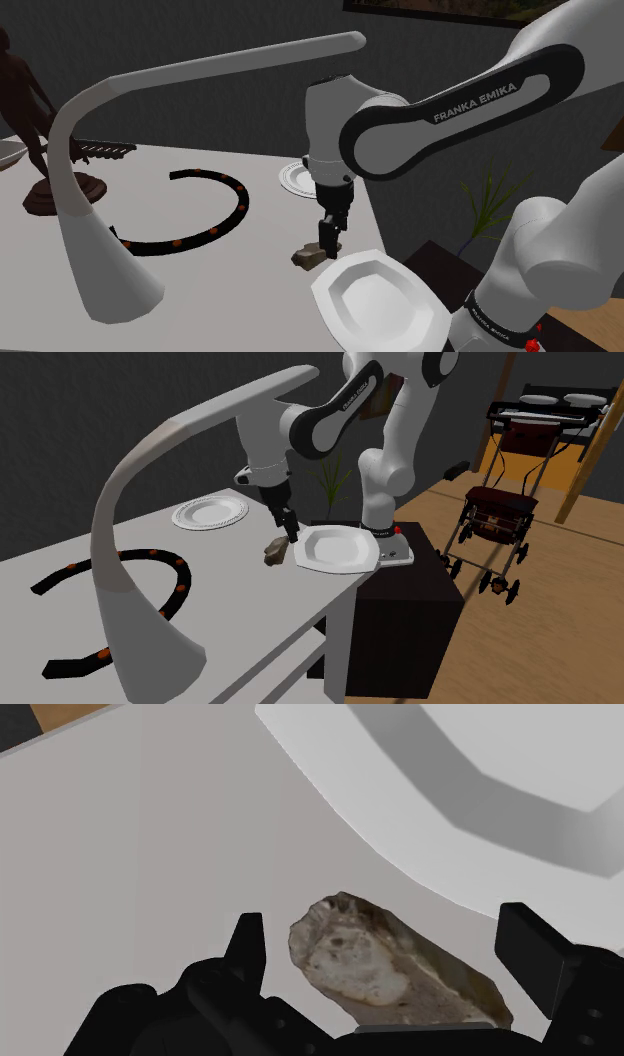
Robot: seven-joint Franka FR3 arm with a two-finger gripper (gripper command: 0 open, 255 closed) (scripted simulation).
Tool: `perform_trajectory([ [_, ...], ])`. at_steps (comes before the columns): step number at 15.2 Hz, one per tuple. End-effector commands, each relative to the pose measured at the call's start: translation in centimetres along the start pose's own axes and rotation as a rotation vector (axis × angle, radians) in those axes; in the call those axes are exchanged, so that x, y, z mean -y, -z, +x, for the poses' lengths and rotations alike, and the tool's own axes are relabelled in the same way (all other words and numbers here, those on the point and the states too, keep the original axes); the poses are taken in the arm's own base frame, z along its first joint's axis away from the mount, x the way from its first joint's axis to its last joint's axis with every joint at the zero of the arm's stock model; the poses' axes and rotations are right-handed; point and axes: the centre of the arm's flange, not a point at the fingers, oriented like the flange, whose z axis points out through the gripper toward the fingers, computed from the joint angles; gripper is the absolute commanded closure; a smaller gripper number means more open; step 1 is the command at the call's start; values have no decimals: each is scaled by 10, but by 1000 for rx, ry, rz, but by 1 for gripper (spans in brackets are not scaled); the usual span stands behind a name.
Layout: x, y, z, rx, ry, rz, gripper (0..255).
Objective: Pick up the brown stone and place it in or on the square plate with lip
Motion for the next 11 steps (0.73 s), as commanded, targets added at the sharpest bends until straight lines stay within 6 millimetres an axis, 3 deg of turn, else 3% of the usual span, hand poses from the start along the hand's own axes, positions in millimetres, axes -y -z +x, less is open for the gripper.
perform_trajectory([
  [1,0,0,0,0,0,0,0],
  [2,0,0,0,0,0,0,255],
  [11,0,0,0,0,0,0,255],
])
